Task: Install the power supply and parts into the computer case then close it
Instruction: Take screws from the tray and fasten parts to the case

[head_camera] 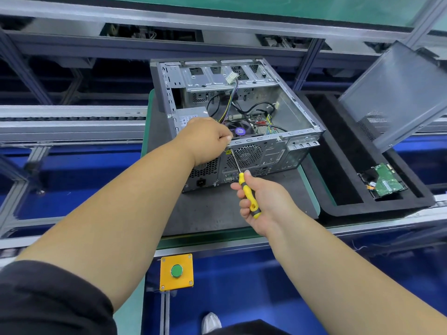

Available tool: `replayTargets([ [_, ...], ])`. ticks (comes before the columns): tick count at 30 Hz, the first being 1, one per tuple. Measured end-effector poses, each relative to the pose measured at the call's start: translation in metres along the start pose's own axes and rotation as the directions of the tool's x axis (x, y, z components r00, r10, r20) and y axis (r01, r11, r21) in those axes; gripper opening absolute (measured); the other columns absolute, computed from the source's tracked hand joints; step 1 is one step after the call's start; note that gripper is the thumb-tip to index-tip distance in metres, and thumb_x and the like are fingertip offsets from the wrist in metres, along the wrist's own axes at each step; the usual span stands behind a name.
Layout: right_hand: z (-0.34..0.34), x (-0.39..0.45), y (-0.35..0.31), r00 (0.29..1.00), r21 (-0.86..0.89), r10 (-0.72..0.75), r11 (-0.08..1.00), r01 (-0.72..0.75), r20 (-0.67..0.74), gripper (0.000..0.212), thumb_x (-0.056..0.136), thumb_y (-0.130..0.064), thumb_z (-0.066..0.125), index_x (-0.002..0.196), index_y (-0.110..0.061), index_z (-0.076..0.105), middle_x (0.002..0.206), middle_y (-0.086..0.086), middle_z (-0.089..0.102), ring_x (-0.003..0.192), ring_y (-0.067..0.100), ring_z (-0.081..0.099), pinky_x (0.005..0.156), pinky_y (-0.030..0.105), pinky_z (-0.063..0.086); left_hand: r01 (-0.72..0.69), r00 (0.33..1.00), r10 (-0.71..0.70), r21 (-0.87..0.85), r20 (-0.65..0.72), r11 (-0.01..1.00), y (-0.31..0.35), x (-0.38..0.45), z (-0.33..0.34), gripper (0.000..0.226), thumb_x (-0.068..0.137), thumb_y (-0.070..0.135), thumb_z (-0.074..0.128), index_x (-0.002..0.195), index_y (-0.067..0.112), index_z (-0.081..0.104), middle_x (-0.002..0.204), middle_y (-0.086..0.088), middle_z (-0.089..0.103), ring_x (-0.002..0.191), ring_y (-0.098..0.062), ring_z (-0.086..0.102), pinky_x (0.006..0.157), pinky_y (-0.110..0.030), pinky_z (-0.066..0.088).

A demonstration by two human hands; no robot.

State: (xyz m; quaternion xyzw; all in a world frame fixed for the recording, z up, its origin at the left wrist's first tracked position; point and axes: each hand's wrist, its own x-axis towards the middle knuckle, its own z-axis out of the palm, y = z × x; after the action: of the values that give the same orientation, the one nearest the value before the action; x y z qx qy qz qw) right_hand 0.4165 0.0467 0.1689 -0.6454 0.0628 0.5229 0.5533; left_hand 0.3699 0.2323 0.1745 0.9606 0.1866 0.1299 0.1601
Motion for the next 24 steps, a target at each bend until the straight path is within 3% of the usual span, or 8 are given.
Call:
replayTargets([
  [7, 0.002, -0.006, -0.008, 0.972, 0.240, 0.151, 0.952, -0.192, 0.180, 0.047, 0.101, -0.043, 0.048, 0.090, -0.002, 0.067, 0.052, -0.002, 0.053, 0.033, 0.006, 0.040, 0.032, 0.017, 0.032, 0.011, 1.000, -0.012, 0.018, 0.012, 1.000, 0.003, -0.001, -0.003, 0.040, 0.099, 0.021, 0.041, 0.060, 0.015, 0.032, 0.061, -0.001, 0.038, 0.078, -0.026, 0.041, 0.069, -0.030, 0.024],
  [14, 0.000, -0.009, -0.010, 0.930, 0.387, 0.188, 0.870, -0.307, 0.315, 0.043, 0.101, -0.039, 0.049, 0.091, 0.000, 0.065, 0.052, -0.002, 0.049, 0.032, 0.007, 0.038, 0.030, 0.018, 0.030, 0.043, 0.999, -0.043, 0.011, 0.027, 0.999, 0.006, -0.003, -0.005, 0.037, 0.099, 0.021, 0.041, 0.064, 0.011, 0.041, 0.065, -0.007, 0.047, 0.083, -0.029, 0.046, 0.071, -0.031, 0.026],
  [18, -0.007, -0.008, -0.014, 0.920, 0.333, 0.185, 0.892, -0.305, 0.345, 0.042, 0.102, -0.036, 0.049, 0.091, 0.001, 0.065, 0.054, -0.001, 0.050, 0.034, 0.006, 0.040, 0.032, 0.018, 0.032, 0.019, 0.999, -0.022, 0.056, 0.047, 0.998, 0.005, -0.007, -0.004, 0.033, 0.101, 0.029, 0.038, 0.089, 0.012, 0.064, 0.084, -0.003, 0.062, 0.095, -0.024, 0.049, 0.086, -0.032, 0.031],
  [24, -0.034, -0.009, -0.024, 0.915, 0.191, 0.156, 0.952, -0.240, 0.372, 0.043, 0.101, -0.039, 0.046, 0.088, -0.001, 0.063, 0.054, -0.001, 0.047, 0.034, 0.006, 0.038, 0.033, 0.016, 0.032, -0.016, 0.997, 0.009, 0.092, 0.079, 0.996, 0.005, -0.010, -0.003, 0.041, 0.095, 0.047, 0.050, 0.122, 0.020, 0.063, 0.105, -0.002, 0.064, 0.110, -0.024, 0.050, 0.100, -0.038, 0.035],
])
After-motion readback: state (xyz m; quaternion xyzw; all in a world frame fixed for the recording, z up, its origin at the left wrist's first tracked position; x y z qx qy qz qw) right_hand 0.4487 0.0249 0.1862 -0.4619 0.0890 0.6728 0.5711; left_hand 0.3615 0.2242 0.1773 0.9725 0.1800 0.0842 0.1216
